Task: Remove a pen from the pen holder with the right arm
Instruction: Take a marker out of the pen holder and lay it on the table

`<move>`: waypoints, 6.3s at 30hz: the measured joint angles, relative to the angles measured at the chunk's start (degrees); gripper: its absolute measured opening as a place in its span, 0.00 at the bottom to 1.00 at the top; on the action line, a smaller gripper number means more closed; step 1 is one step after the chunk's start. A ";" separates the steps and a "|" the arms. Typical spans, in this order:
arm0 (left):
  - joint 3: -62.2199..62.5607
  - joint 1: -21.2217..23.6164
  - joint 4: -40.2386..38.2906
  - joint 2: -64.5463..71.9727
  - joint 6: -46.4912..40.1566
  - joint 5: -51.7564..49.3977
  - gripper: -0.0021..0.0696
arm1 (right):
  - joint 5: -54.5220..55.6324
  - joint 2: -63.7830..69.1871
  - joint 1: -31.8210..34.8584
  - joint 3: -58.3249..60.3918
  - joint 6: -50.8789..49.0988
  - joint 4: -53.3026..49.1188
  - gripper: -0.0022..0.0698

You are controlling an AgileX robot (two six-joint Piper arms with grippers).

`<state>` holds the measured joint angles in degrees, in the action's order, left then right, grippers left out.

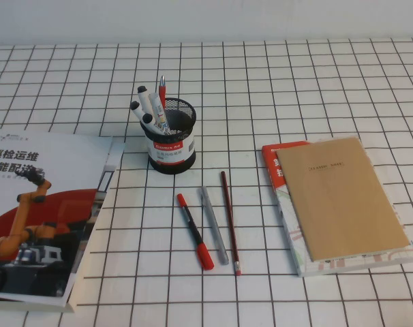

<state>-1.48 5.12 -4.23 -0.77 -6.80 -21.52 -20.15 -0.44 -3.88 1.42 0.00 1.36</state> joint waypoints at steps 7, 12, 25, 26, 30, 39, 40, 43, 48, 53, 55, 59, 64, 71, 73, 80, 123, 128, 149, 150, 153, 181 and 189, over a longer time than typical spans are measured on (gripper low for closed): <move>0.00 0.00 0.00 0.00 0.00 0.00 0.03 | 0.00 0.00 0.00 0.00 0.00 0.00 0.01; 0.00 0.00 0.00 0.00 0.00 0.00 0.03 | 0.00 0.00 0.00 0.00 0.00 0.00 0.01; 0.00 0.00 0.00 0.00 0.00 0.00 0.03 | 0.00 0.00 0.00 0.00 0.00 0.00 0.01; 0.00 0.00 0.00 0.00 0.00 0.00 0.03 | 0.00 0.00 0.00 0.00 0.00 0.00 0.01; 0.00 0.00 0.00 0.00 0.00 0.00 0.03 | 0.00 0.00 0.00 0.00 0.00 0.00 0.01; 0.00 0.00 0.00 0.00 0.00 0.00 0.03 | 0.00 0.00 0.00 0.00 0.00 0.00 0.01; 0.00 0.00 0.00 0.00 0.00 0.00 0.03 | 0.00 0.00 0.00 0.00 0.00 0.00 0.01; 0.00 0.00 0.00 0.00 0.00 0.00 0.03 | 0.36 0.00 0.00 0.00 0.00 0.41 0.01; 0.00 0.00 0.00 0.00 0.00 0.00 0.03 | 5.20 0.00 0.00 0.00 0.00 7.34 0.01; 0.00 0.00 0.00 0.00 0.00 0.00 0.03 | 13.47 0.00 0.00 0.00 0.00 20.66 0.01; 0.00 0.00 0.00 0.00 0.00 0.00 0.03 | 15.70 0.00 0.00 0.00 0.00 27.46 0.01; 0.00 0.00 0.00 0.00 0.00 0.00 0.03 | 17.31 0.00 0.00 0.00 0.00 36.13 0.01; 0.00 0.00 0.00 0.00 0.00 0.00 0.03 | 17.95 0.00 0.00 0.09 0.00 38.23 0.01; 0.00 0.00 0.00 0.00 0.00 0.00 0.03 | 11.08 1.49 0.00 -3.17 0.00 38.36 0.01; 0.00 0.00 0.00 0.00 0.00 0.00 0.03 | 8.15 4.95 0.00 -6.39 0.00 38.36 0.01; 0.00 0.00 0.00 0.00 0.00 0.00 0.03 | -1.56 21.70 0.00 -17.41 6.75 37.73 0.01; 0.00 0.00 0.00 0.00 0.00 0.00 0.03 | 48.15 100.80 -43.25 -58.93 20.87 10.02 0.44; 0.00 0.00 0.00 0.00 0.00 0.00 0.03 | 60.56 105.90 -43.25 -58.93 17.76 1.20 0.50; 0.00 0.00 0.00 0.00 0.00 0.00 0.03 | 62.26 120.57 -40.24 -73.91 17.11 -5.74 0.47; 0.00 0.00 0.00 0.00 0.00 0.00 0.03 | 62.14 120.89 -40.24 -74.25 17.11 -5.90 0.47; 0.00 0.00 0.00 0.00 0.00 0.00 0.03 | 61.39 122.05 -40.12 -75.46 17.11 -5.98 0.47; 0.00 0.00 0.00 0.00 0.00 0.00 0.03 | 57.42 126.76 -39.16 -82.54 17.06 -6.11 0.23; 0.00 0.00 0.00 0.00 0.00 0.00 0.03 | 58.01 126.76 -38.96 -82.66 17.06 -6.11 0.20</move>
<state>-1.48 5.12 -4.23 -0.77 -6.80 -21.52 37.85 126.32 -42.84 -81.24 17.06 -4.75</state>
